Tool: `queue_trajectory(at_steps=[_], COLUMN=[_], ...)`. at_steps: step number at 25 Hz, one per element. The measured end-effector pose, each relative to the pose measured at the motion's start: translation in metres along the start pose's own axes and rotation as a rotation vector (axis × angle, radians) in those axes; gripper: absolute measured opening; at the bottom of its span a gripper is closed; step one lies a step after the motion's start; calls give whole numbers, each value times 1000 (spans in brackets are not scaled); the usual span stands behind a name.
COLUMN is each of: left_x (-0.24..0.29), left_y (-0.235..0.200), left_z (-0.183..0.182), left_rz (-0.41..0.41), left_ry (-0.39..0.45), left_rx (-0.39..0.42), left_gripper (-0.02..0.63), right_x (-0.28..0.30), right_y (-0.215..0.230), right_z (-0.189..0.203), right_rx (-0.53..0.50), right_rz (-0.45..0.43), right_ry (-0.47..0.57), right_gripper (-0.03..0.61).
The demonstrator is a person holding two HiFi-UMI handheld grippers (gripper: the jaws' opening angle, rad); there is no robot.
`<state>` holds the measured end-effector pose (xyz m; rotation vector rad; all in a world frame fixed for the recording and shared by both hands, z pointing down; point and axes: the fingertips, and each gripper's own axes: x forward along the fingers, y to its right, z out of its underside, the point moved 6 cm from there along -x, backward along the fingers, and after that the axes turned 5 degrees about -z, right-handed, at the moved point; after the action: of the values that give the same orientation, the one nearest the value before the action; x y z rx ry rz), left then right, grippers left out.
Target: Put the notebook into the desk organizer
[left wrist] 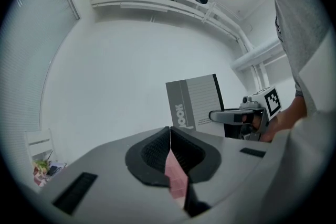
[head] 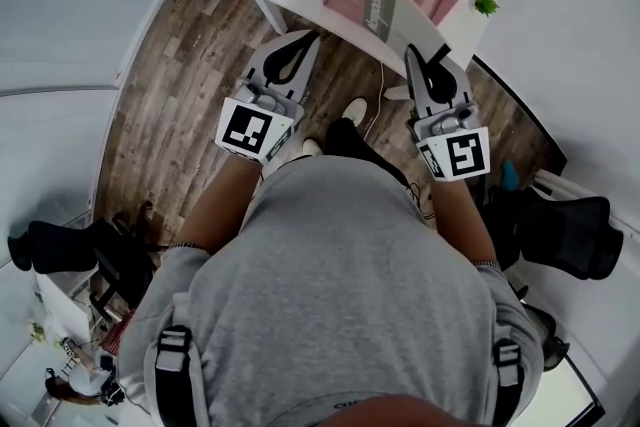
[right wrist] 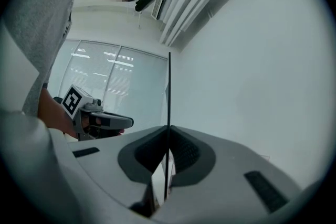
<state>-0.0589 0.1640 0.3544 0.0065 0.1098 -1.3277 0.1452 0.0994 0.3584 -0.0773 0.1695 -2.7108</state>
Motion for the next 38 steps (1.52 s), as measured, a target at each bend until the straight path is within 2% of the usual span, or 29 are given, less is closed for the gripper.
queue_trajectory(at_steps=[6, 15, 25, 28, 31, 38], left_x=[66, 143, 189, 208, 225, 255], left_y=[-18, -21, -37, -49, -64, -94], left_z=[-9, -13, -20, -21, -20, -6], left_rz=[2, -1, 21, 47, 77, 206], left_ry=[5, -10, -1, 19, -10, -8], left_rx=[19, 59, 98, 91, 91, 67], left_gripper=[20, 20, 20, 20, 20, 20], right_x=[29, 52, 78, 87, 98, 128], right_y=[57, 129, 168, 179, 186, 199], right_z=[-2, 2, 1, 5, 6, 18], right_rx=[-1, 39, 77, 104, 161, 328], right_rz=[-3, -14, 8, 27, 57, 128], right_ry=[20, 60, 71, 54, 24, -42], right_gripper=[14, 14, 14, 14, 14, 14])
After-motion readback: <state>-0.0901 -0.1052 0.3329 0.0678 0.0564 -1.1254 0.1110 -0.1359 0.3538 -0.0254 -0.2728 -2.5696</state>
